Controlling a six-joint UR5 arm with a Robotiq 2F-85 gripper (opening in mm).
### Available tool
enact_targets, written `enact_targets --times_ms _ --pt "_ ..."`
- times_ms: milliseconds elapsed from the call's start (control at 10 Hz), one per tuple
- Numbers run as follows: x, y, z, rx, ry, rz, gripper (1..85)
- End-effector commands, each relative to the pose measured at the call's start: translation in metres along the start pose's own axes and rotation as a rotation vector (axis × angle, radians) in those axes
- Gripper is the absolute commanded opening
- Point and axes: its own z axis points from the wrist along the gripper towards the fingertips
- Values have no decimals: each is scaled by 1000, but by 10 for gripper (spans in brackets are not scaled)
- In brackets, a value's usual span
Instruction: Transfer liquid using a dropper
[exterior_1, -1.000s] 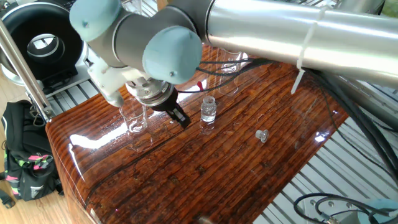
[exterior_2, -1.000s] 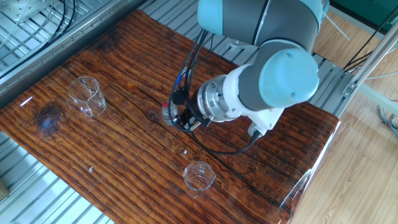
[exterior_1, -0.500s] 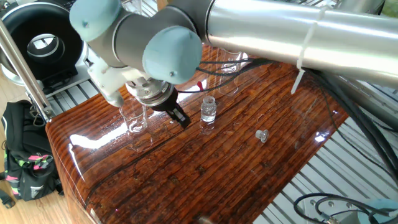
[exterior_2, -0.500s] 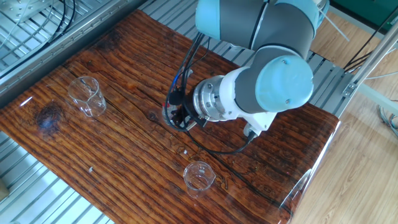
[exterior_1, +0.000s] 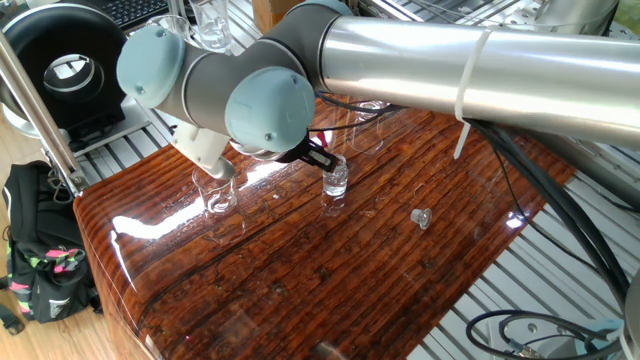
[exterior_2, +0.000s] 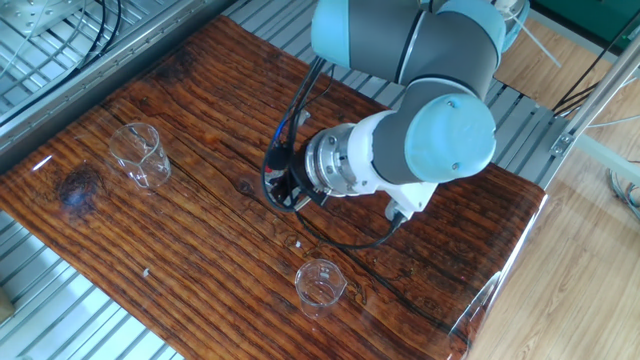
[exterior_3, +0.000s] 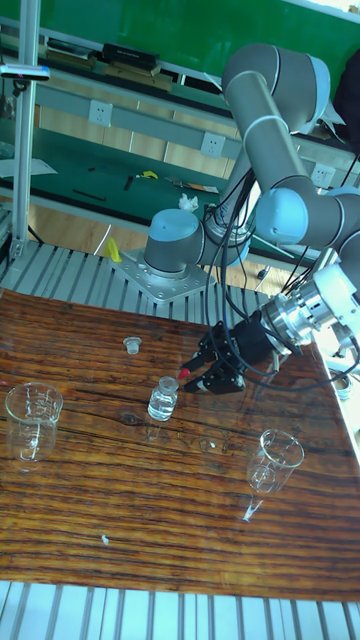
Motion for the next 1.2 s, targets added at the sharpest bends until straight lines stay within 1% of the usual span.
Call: enact_targets --times_ms 0,300,500,700,800,900,1100 --pt "5 -1 2 3 14 2 407" --pt "7 -5 4 14 21 11 387" --pt "5 -6 10 14 9 11 387" --pt "7 -6 11 14 12 10 387" --pt "7 -5 11 10 13 13 373" --pt "7 -5 11 9 13 17 340" --pt "5 -3 11 4 7 25 313"
